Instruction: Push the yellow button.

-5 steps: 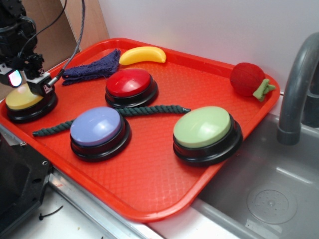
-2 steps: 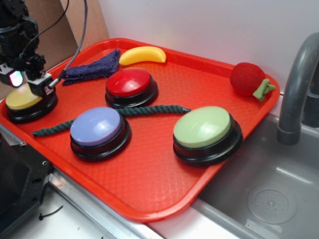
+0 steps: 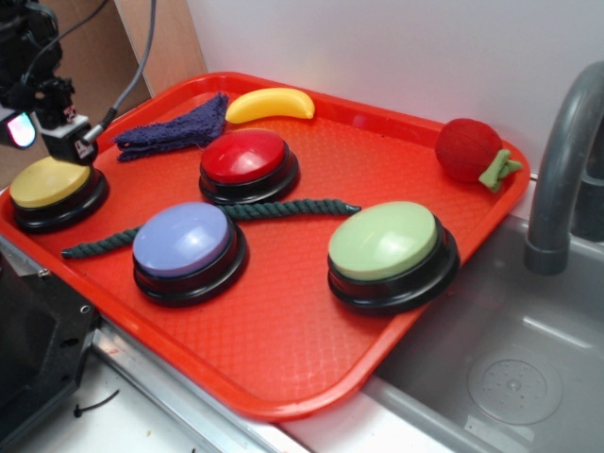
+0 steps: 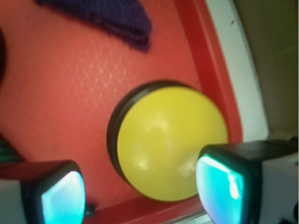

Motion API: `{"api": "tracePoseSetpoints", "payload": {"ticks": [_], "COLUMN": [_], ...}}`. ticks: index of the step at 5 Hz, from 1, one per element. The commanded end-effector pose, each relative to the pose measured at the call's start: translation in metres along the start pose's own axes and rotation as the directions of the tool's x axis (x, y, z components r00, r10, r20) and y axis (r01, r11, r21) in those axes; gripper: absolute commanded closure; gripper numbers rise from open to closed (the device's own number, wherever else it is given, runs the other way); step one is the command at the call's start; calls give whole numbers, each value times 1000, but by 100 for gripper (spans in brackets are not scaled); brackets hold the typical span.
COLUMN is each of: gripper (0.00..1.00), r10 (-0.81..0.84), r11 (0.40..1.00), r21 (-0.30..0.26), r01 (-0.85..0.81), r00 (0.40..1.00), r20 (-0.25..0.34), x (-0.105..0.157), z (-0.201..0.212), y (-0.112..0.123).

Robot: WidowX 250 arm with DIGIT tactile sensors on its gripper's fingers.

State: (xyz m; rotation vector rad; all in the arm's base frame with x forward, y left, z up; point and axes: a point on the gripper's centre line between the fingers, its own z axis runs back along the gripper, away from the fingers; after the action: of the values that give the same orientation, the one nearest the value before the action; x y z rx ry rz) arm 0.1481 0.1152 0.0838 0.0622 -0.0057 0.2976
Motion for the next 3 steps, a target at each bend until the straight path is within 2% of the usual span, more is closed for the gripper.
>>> {"api": "tracePoseSetpoints", "payload": {"ticks": [1,3], "gripper": [0,0], "r10": [1,-7], "r11": [1000,1000], "r21": [31,27], "r01": [-3,5], "r00": [997,995], "r20": [83,98], "x": [15,18], "z": [29,40], "y": [3,-1]}}
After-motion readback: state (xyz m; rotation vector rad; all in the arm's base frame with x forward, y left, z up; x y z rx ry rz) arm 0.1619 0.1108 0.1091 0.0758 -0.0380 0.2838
